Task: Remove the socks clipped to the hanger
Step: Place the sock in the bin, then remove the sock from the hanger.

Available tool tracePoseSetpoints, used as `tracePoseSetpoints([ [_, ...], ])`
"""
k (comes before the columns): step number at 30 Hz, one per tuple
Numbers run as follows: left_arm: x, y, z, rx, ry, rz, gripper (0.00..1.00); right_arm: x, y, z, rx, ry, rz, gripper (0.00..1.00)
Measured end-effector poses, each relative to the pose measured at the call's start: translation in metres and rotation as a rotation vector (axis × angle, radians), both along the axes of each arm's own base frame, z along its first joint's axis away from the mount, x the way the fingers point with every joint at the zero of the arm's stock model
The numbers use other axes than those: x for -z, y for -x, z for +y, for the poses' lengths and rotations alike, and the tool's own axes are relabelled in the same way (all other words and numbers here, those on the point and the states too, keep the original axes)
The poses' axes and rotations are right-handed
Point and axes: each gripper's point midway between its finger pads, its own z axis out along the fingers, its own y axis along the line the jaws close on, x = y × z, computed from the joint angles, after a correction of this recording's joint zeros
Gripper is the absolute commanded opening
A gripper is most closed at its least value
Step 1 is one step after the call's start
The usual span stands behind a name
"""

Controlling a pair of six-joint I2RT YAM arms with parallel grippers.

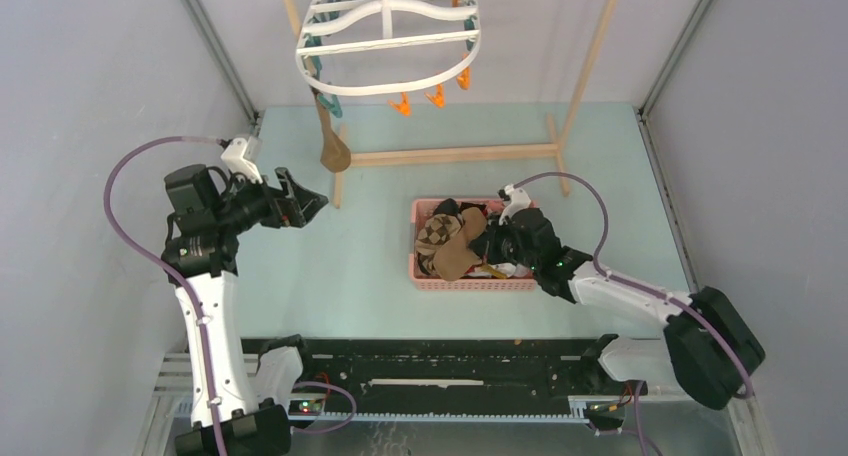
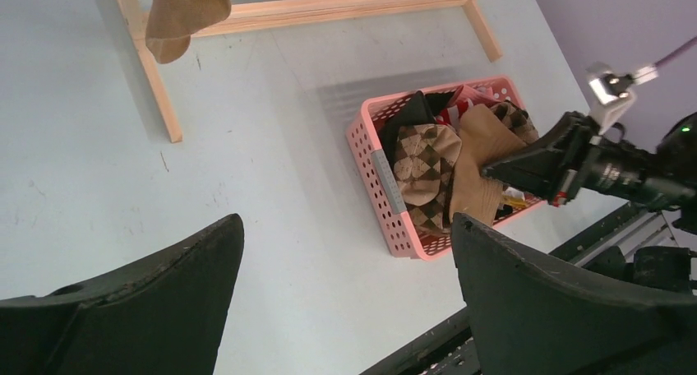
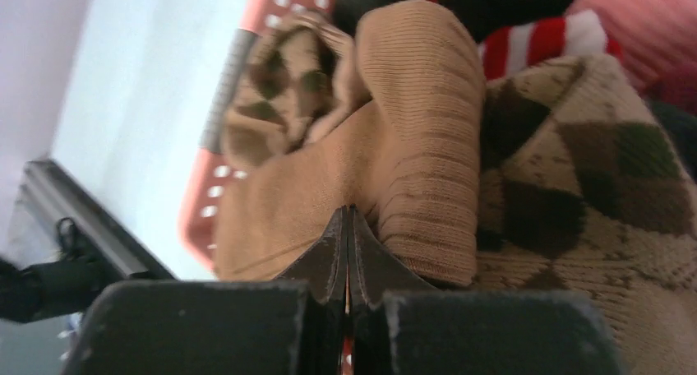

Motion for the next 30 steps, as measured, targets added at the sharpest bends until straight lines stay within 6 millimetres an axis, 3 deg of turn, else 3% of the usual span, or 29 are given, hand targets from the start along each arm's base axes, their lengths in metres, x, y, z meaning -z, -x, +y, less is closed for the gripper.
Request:
tracePoseSetpoints([
  [3,0.001,-0.003,0.001,-0.002,0.001,0.004,1.00,0.026,-0.011,-0.008,0.066,0.077,0.013,0.01],
  [4,0.002,-0.004,0.002,-0.004,0.002,0.009,1.00,0.029,-0.011,-0.008,0.081,0.106,-0.008,0.06],
  [7,0.006,-0.008,0.006,-0.013,0.008,0.026,1.00,0.015,-0.007,0.002,0.100,0.169,-0.143,0.37],
  [8,0.007,-0.009,0.007,-0.018,0.010,0.031,1.00,0.004,-0.004,0.008,0.095,0.172,-0.202,0.44],
  [11,0.010,-0.013,0.014,-0.039,0.015,0.043,1.00,-0.041,0.001,0.028,0.077,0.153,-0.365,0.50],
  [14,0.013,-0.017,0.023,-0.068,0.026,0.059,1.00,-0.106,-0.014,0.056,0.086,0.096,-0.497,0.55],
  [17,0.012,-0.022,0.035,-0.097,0.040,0.075,1.00,-0.170,-0.033,0.093,0.082,0.011,-0.618,0.69],
  [20,0.013,-0.024,0.046,-0.120,0.042,0.088,1.00,-0.196,-0.048,0.131,0.035,-0.025,-0.683,0.73],
  [23,0.015,-0.022,0.055,-0.136,0.056,0.107,1.00,-0.202,-0.066,0.180,-0.039,-0.035,-0.719,0.73],
  [25,0.016,-0.020,0.060,-0.145,0.066,0.117,1.00,-0.194,-0.084,0.216,-0.090,-0.034,-0.727,0.72],
  [30,0.013,-0.014,0.071,-0.159,0.081,0.130,1.00,-0.167,-0.118,0.264,-0.138,-0.028,-0.720,0.71],
])
